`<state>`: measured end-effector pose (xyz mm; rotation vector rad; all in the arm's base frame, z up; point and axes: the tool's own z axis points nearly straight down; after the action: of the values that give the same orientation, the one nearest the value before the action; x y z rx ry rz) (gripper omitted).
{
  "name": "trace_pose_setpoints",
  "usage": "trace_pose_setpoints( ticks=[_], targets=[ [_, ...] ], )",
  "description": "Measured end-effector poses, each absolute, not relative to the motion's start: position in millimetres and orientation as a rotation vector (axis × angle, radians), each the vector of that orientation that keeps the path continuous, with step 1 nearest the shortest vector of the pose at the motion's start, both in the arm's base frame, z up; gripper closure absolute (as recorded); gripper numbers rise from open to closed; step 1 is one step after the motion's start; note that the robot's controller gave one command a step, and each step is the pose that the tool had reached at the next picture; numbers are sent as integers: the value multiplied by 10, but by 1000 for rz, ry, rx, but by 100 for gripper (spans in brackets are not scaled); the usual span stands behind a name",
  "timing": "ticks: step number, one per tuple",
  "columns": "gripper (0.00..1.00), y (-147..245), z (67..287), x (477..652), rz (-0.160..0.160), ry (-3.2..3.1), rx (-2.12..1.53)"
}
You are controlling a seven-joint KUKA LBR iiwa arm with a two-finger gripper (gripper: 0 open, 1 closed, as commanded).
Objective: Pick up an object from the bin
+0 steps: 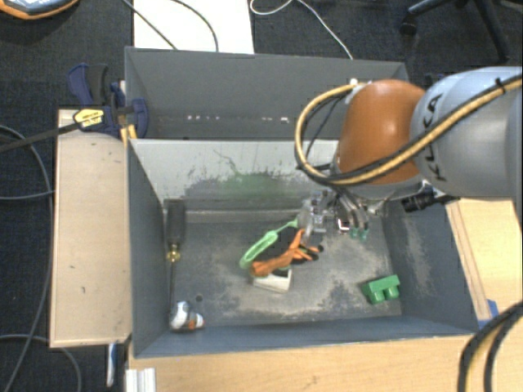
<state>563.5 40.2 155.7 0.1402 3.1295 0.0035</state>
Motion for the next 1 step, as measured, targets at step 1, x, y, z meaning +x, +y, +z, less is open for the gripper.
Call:
trace_pose_setpoints(
  ticks=[1],
  targets=[
    [100, 375, 1083, 5435, 2, 3123, 124]
  ],
)
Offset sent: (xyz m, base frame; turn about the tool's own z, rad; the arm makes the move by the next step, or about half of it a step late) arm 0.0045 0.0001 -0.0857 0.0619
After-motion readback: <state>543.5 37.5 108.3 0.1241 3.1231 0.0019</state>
